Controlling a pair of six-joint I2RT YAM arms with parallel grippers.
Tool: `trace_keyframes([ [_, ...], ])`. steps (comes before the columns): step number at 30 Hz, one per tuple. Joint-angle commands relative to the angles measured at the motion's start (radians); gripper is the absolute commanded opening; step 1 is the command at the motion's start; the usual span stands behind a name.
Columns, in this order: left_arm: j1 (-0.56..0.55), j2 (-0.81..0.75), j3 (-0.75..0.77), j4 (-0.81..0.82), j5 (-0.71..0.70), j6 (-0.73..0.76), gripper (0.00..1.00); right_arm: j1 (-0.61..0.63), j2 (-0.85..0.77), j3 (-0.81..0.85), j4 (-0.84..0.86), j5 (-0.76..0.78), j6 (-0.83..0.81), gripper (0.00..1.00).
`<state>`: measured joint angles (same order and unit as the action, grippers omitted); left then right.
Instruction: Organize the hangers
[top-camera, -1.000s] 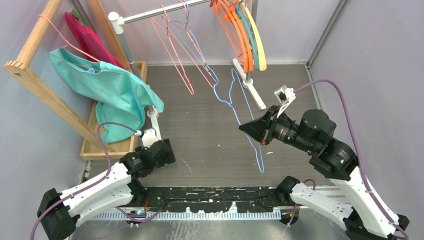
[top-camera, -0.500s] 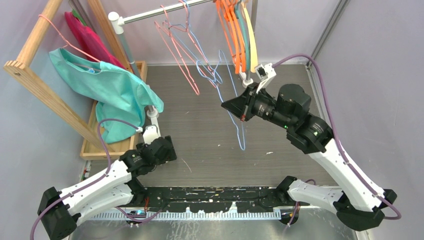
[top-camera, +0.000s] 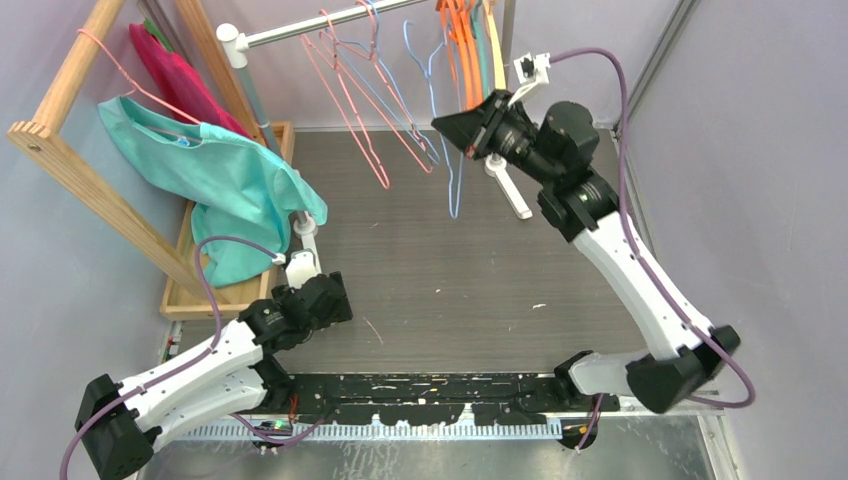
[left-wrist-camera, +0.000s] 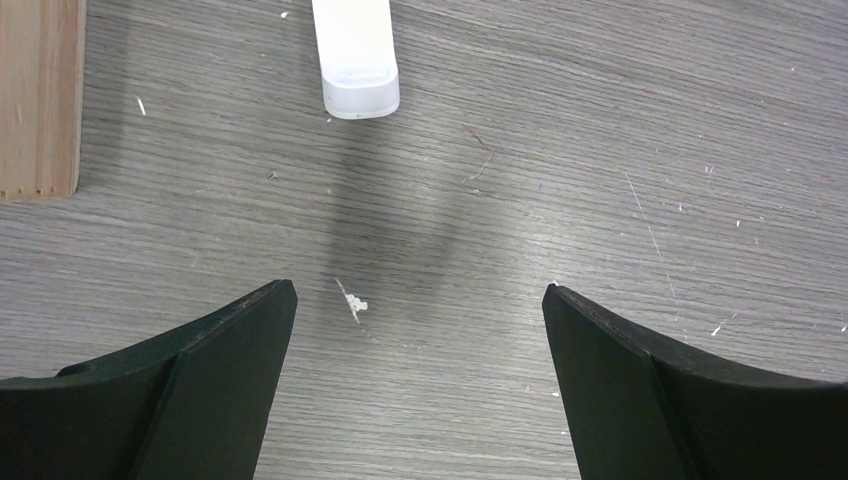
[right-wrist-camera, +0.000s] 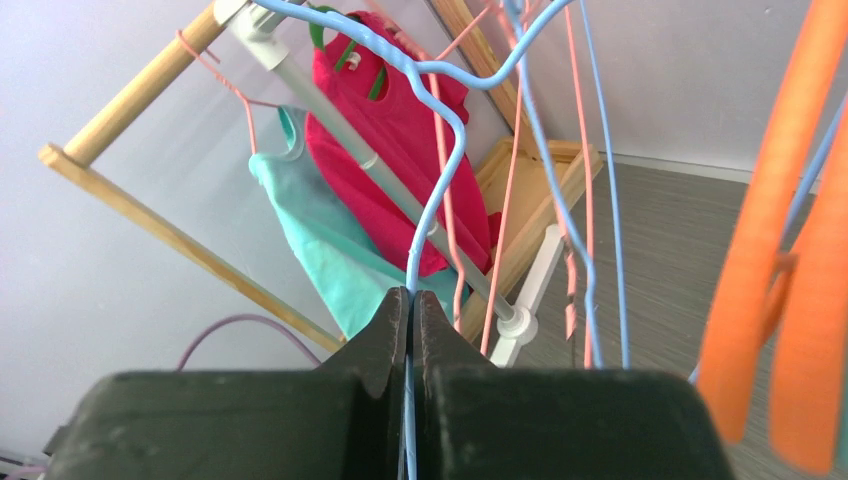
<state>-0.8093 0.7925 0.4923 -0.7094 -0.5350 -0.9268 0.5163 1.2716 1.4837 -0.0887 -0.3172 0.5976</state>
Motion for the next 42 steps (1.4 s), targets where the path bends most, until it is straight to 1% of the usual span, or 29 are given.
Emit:
trace_keyframes([
  [1,0.005,-0.011,0.049,-0.004,-0.039,0.011,0.98,-0.074,0.119,0.09,0.262,-0.174,0.186,0.01],
  [3,0.005,-0.009,0.051,-0.007,-0.042,0.011,0.98,-0.087,0.183,0.145,0.301,-0.219,0.223,0.01],
  [6,0.005,-0.007,0.049,-0.005,-0.049,0.011,0.98,-0.089,0.251,0.225,0.312,-0.255,0.244,0.01],
  [9,0.005,-0.001,0.05,0.002,-0.051,0.011,0.98,-0.089,0.25,0.227,0.331,-0.248,0.242,0.01],
  [14,0.005,0.028,0.061,0.015,-0.052,0.018,0.98,-0.098,0.243,0.245,0.308,-0.226,0.204,0.01],
  [21,0.004,0.08,0.078,0.034,-0.045,0.022,0.98,-0.108,0.331,0.295,0.304,-0.234,0.22,0.01],
  [28,0.005,0.101,0.083,0.044,-0.047,0.023,0.98,-0.108,0.472,0.392,0.264,-0.262,0.215,0.01],
  [31,0.005,0.111,0.086,0.045,-0.049,0.023,0.98,-0.108,0.483,0.361,0.274,-0.26,0.214,0.01],
  [35,0.004,0.12,0.079,0.054,-0.048,0.023,0.98,-0.108,0.44,0.278,0.298,-0.232,0.197,0.02],
  [36,0.005,0.124,0.077,0.058,-0.047,0.022,0.98,-0.108,0.431,0.266,0.293,-0.229,0.191,0.06],
  [39,0.005,0.139,0.077,0.071,-0.041,0.022,0.98,-0.108,0.393,0.217,0.283,-0.216,0.172,0.26],
  [41,0.004,0.153,0.078,0.079,-0.036,0.023,0.98,-0.108,0.352,0.178,0.271,-0.185,0.151,0.43],
  [42,0.005,0.16,0.078,0.083,-0.034,0.022,0.98,-0.108,0.329,0.159,0.265,-0.171,0.138,0.57],
])
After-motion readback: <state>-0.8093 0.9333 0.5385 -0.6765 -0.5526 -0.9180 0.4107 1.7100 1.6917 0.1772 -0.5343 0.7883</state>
